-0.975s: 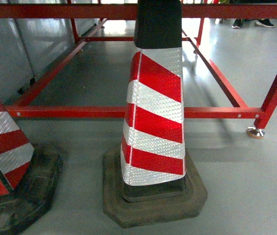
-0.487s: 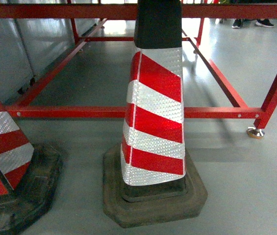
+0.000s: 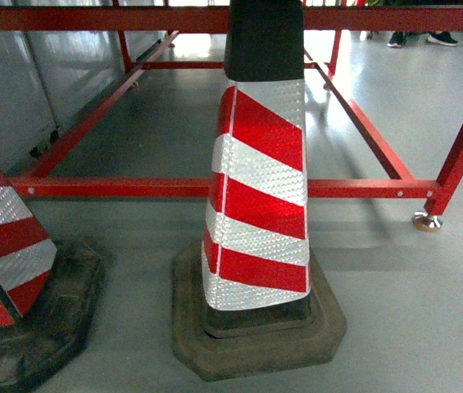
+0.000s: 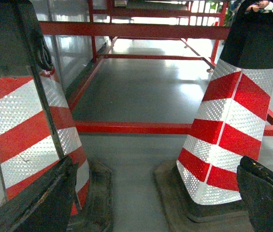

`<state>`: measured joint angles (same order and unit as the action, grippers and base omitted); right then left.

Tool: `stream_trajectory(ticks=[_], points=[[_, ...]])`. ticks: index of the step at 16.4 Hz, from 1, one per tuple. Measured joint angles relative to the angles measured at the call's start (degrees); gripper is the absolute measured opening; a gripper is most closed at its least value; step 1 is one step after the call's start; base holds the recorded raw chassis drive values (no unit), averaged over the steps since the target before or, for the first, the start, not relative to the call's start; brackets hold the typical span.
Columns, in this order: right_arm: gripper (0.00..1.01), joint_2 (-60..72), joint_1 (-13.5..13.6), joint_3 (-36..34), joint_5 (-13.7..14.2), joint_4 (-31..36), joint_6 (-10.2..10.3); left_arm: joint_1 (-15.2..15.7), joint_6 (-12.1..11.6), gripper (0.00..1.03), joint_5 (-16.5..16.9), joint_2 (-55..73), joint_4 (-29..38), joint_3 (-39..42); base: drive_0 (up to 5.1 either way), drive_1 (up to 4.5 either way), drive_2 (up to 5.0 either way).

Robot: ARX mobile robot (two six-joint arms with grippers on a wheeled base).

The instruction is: Place box next to blue box on left shelf

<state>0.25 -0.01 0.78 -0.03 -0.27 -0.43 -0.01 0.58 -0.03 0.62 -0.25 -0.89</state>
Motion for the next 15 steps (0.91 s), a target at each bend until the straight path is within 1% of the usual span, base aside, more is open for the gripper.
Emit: stream_trajectory(ticks=[11, 15], points=[[0.98, 0.00, 0.00, 0.00, -0.02, -0.07, -0.02, 0.00, 0.00, 0.98, -0.04, 0.00, -0.09, 0.00, 0.0, 0.00, 0.0], [0.98, 0.00, 0.00, 0.00, 0.04, 0.02, 0.48, 0.00, -0.33, 0.98, 0.04, 0.00, -0.09, 0.00, 0.0, 0.00, 0.0]])
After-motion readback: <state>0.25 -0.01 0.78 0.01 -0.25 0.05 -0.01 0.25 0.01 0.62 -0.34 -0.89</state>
